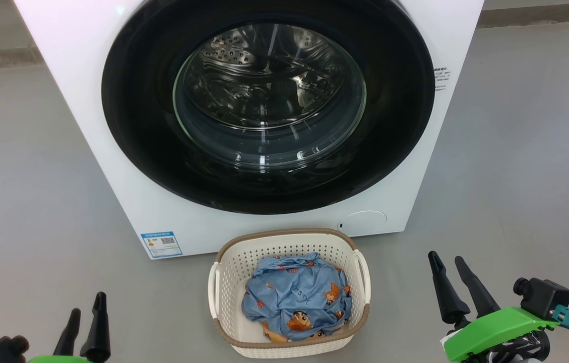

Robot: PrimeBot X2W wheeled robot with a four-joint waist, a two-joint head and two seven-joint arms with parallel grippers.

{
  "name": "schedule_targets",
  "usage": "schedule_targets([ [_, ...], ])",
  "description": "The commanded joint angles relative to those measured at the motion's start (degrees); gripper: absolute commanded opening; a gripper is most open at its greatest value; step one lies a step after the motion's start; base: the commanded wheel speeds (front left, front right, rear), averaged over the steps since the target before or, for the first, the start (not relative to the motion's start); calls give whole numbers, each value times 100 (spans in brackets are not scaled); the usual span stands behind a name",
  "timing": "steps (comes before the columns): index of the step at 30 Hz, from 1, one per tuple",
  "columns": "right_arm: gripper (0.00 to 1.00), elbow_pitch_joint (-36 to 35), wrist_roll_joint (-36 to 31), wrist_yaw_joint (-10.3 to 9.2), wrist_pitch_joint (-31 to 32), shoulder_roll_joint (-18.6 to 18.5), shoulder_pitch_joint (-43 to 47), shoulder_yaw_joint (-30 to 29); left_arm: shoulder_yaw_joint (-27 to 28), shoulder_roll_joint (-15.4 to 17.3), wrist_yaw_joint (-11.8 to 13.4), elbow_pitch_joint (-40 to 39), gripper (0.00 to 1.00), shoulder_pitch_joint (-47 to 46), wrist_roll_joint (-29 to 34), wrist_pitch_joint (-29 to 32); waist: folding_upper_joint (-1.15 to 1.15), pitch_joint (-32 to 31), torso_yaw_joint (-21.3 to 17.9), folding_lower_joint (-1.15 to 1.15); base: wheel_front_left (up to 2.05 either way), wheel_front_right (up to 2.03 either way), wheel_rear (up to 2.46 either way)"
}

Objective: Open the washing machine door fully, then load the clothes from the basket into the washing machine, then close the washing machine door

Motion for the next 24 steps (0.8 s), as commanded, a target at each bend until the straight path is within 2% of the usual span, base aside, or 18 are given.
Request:
schedule_targets([
  [1, 100, -136, -203, -4, -90, -52, -278, 131, 121, 173, -10, -178, 100, -230, 172, -67, 0, 2, -3, 0, 0, 0, 0],
  [24, 100, 233, -2055, -5, -476, -45, -338, 138, 241, 349, -14, -89, 100, -168, 1941, -456, 0, 32, -38, 0, 0, 0, 0],
])
